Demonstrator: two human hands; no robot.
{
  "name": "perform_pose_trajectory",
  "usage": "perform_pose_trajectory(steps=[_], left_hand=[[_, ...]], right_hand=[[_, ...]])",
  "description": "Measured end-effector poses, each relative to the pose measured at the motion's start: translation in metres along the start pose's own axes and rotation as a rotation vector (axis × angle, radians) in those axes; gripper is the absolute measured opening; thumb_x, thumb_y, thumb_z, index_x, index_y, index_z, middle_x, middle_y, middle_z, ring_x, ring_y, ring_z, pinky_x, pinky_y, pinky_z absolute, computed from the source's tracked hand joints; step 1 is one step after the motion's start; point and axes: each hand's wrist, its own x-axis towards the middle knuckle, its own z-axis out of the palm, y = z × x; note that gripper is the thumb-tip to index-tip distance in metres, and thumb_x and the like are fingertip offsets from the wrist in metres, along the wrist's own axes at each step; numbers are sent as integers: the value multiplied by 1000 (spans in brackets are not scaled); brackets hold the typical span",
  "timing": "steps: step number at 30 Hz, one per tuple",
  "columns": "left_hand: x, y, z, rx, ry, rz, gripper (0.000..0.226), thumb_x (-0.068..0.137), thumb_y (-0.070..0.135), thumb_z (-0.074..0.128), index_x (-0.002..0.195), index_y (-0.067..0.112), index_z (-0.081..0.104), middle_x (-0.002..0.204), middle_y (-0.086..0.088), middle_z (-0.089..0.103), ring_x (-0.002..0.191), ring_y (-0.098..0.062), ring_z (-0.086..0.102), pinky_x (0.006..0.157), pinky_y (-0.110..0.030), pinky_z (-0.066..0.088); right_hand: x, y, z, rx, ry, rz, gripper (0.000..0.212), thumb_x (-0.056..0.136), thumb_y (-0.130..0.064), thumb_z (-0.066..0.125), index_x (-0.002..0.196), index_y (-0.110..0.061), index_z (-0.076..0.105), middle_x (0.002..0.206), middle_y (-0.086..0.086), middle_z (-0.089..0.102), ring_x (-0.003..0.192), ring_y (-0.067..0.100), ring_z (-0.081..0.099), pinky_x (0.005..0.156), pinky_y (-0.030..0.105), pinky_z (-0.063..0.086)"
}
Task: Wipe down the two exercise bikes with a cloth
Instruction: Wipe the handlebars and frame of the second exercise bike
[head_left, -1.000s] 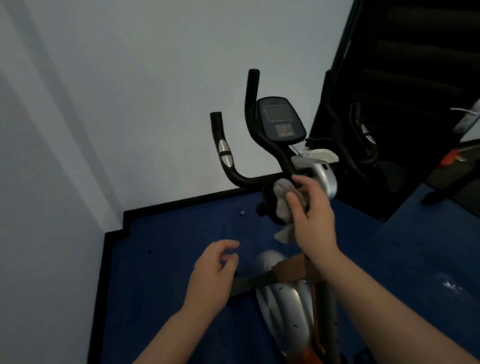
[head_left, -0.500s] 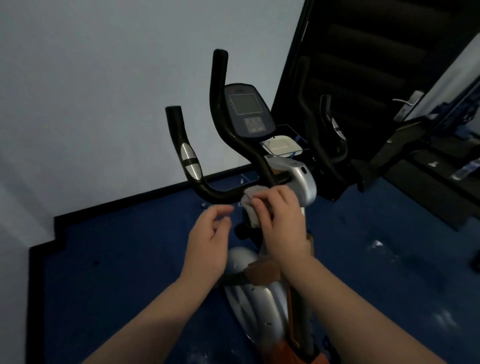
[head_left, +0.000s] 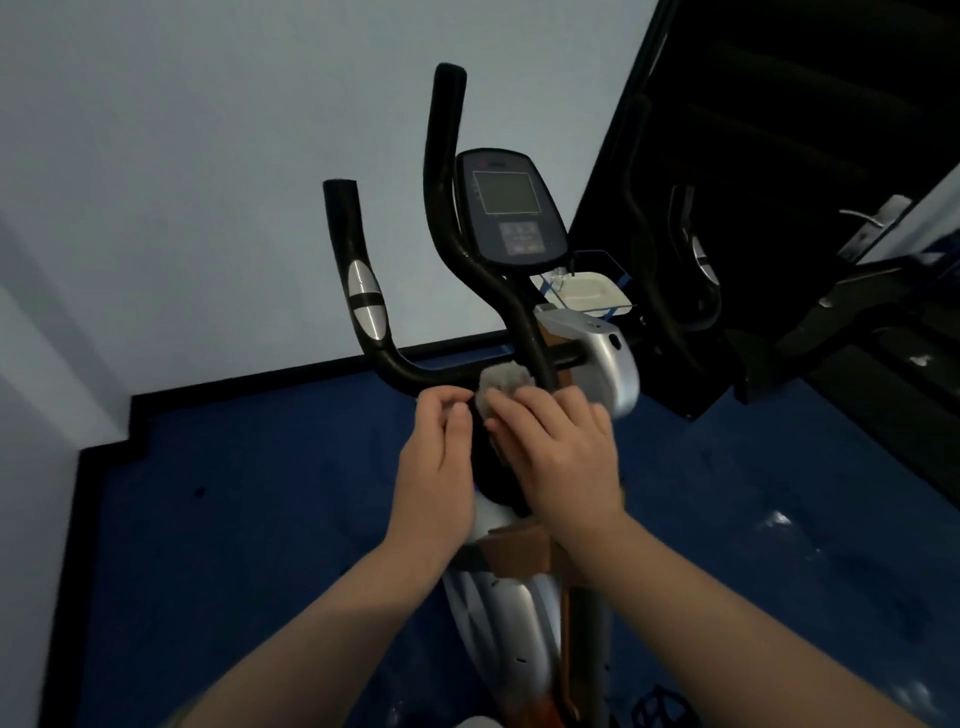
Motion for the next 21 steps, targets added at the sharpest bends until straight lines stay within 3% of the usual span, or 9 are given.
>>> perform_pose_trajectory(steps=[2,4,9,13,18,21], left_hand=[[1,-2,-3,25,-17,26,17,99,34,37,102,33,54,86,5,64,77,-16,61,69,-37,53],[2,-2,-5,41,-23,30,16,99,32,38,103,32,54,84,-1,62,76,-23,59,69,-45,50],[0,-1,3,4,38,31,17,99,23,40,99,29,55,85,5,62,67,-2,56,57,-19,46],[1,-2,0,21,28,25,17,99,23,41,98,31,56,84,2,62,68,-9,57,58,-20,46],[0,-5,3,29,70,37,19,99,24,41,97,33,57,84,5,62,66,1,54,57,-16,45],[-1,-4,9,10,111,16,20,97,26,40,94,31,59,84,8,63,70,1,56,58,-14,45]], right_hand=[[-20,11,-10,32,-31,-60,17,93,-26,61,101,-16,73,92,0,70,70,23,57,57,35,38],[-26,20,-20,67,-58,-98,16,93,-27,60,97,-17,72,89,-1,68,69,22,55,57,34,36],[21,13,-6,127,-26,0,15,91,-28,64,100,-19,72,94,-1,69,76,23,52,60,37,40],[-7,22,-8,204,-63,25,16,90,-24,64,102,-17,70,95,3,64,77,21,50,60,37,42],[6,25,-18,394,-44,182,16,90,-30,60,100,-19,67,97,-3,55,87,13,49,69,25,43],[49,18,-3,383,-328,263,21,91,-39,56,101,-24,68,99,-5,58,95,13,49,78,31,44]])
